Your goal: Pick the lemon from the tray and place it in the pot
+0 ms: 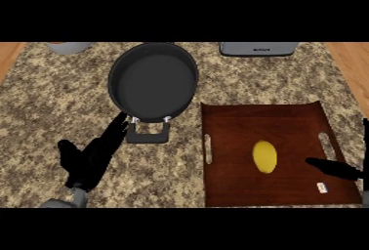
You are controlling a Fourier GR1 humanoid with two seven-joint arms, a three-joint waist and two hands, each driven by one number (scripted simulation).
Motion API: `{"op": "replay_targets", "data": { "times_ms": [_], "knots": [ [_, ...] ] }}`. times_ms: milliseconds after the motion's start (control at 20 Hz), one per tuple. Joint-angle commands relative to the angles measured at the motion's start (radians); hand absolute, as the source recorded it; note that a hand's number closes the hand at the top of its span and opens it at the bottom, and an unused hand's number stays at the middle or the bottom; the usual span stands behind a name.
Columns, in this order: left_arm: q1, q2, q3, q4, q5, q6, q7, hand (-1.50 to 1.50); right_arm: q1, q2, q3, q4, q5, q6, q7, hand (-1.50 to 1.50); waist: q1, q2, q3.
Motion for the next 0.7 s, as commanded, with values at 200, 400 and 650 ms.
{"op": "replay_targets", "data": {
  "times_ms": [200, 400, 650],
  "knots": [
    [-0.028, -0.014, 0.002, -0.077, 0.051, -0.022, 0.08, 0.0, 0.049, 0.01, 0.252, -0.16, 0.417, -0.066, 0.486, -1.5, 0.016, -0.016, 0.004],
    [-0.016, 0.001, 0.022, -0.075, 0.07, -0.053, 0.067, 0.0, -0.039, -0.008, 0.309, -0.385, 0.506, 0.113, 0.81, -1.5, 0.019, -0.017, 0.003],
    [-0.009, -0.008, 0.031, -0.072, 0.063, -0.042, 0.069, 0.0, -0.081, -0.006, 0.308, -0.659, 0.44, 0.366, 1.119, -1.5, 0.007, -0.018, 0.005]
  ]
}}
